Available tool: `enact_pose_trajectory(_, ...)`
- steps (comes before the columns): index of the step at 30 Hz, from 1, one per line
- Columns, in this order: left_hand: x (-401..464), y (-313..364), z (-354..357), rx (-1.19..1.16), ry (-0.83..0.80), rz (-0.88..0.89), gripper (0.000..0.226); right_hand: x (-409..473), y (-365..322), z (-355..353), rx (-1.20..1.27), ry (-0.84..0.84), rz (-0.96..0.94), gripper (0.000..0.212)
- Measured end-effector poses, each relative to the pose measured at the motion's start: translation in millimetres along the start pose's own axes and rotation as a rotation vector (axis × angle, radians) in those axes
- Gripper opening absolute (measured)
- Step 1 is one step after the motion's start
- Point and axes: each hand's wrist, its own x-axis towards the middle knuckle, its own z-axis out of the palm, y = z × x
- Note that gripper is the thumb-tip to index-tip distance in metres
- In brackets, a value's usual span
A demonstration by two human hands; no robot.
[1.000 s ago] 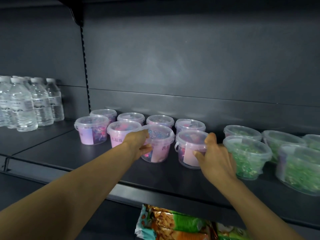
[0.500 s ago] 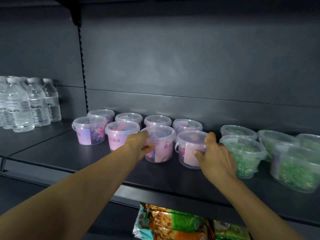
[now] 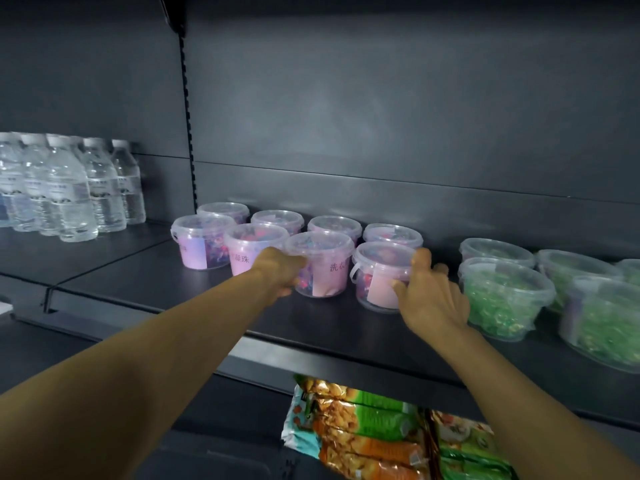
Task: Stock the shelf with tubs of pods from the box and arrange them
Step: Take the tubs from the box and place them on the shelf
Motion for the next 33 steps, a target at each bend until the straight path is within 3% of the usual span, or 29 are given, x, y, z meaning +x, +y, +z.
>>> enact_pose_trajectory(5,-26,5,-8,0.159,-0.059,0.202,0.064,-2,-4,-5,-0.109,0.012,-0.003,0.038)
enact_pose_trajectory(8,-29,11,-6,0.246,-0.128,0.248,0.056,-6,-6,-8,-0.149,-0.002,0.02,0.043)
enact_pose_trajectory(13,-24,14,-3,0.155,-0.255,0.128,0.058,-9,-7,-13,-0.154,-0.015,-0.026,0.047)
enact_pose_trajectory(17,-16,16,-3,0.168,-0.209,0.18,0.022,-9,-4,-15,-0.161,-0.026,-0.041,0.051)
enact_pose_trajectory(20,-9,20,-5,0.136,-0.167,0.193,0.02,-8,-3,-15,-0.144,-0.021,-0.036,0.05)
enact_pose_trajectory(28,0,13,0,0.309,-0.054,0.219,0.059,-3,-1,-17,-0.127,0.007,-0.016,0.05)
enact_pose_trajectory(33,-1,7,-6,0.539,-0.092,0.299,0.065,-2,-8,-9,-0.191,0.012,-0.018,0.051)
